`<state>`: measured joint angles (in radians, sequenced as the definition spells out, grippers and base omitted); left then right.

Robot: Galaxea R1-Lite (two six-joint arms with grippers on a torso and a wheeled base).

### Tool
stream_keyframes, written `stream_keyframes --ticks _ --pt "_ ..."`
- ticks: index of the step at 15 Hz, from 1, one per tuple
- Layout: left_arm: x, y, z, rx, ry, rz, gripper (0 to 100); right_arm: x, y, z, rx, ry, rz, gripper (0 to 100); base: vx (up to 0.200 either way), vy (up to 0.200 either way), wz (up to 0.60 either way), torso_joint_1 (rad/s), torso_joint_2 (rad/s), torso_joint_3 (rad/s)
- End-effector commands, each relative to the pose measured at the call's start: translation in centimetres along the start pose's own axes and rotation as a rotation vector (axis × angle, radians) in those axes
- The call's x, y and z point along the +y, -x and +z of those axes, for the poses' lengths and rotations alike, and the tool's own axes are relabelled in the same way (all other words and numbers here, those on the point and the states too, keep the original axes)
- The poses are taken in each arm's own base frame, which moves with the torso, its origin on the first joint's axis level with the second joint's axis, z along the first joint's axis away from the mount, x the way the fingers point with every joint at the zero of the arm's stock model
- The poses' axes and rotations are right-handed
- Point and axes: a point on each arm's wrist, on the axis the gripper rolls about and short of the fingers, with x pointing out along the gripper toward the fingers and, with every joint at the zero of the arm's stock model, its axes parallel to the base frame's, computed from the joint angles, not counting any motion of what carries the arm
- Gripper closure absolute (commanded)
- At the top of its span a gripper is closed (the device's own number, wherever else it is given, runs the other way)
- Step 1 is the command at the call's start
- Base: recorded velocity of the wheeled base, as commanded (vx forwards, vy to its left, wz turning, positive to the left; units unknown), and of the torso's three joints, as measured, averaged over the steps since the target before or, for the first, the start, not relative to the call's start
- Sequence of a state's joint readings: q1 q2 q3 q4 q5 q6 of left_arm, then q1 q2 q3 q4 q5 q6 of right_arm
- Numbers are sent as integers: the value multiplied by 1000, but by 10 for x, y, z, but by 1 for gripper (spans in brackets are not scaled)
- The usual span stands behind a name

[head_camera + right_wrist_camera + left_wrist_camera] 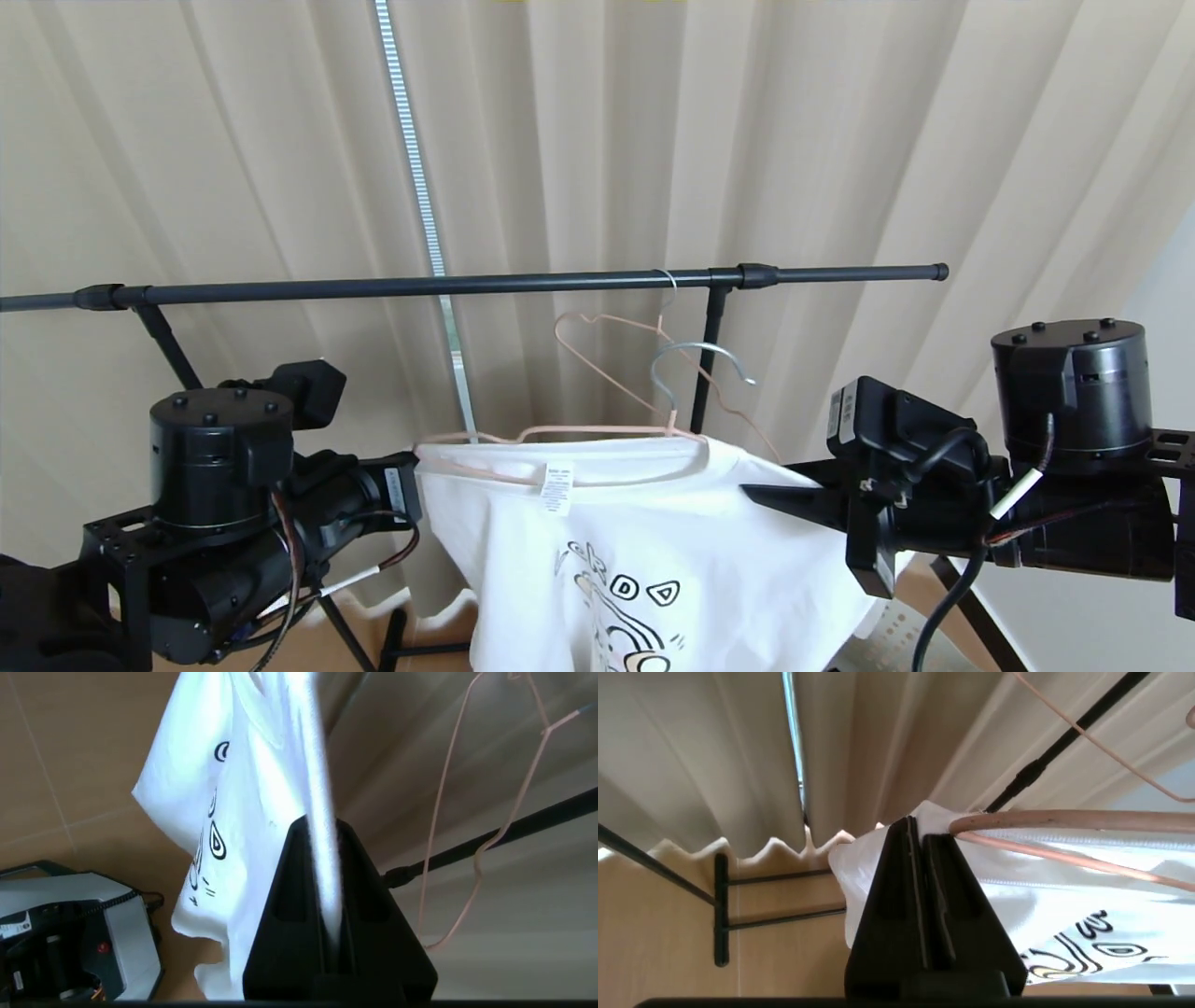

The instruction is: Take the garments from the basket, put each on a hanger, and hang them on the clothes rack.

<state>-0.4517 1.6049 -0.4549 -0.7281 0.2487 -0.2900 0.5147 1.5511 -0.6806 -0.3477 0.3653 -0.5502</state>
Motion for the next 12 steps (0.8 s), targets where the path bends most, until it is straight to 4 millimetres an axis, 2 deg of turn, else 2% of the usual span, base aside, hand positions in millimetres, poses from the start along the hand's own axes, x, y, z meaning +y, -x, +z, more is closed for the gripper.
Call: stream_keyframes --ticks 1,4,7,12 --pt "3 -3 6 -18 2 11 100 -3 1 -2 5 7 -10 100 0 0 0 0 0 0" --pt "4 -6 9 -26 -9 19 100 -6 3 -4 9 7 -25 100 0 0 0 0 0 0" --pt "-6 -5 17 -55 -51 -14 100 -6 -4 -3 11 5 -13 100 0 0 0 0 0 0" --pt "-30 19 33 -123 -180 -104 100 -2 -14 9 17 -76 -52 100 0 0 0 0 0 0"
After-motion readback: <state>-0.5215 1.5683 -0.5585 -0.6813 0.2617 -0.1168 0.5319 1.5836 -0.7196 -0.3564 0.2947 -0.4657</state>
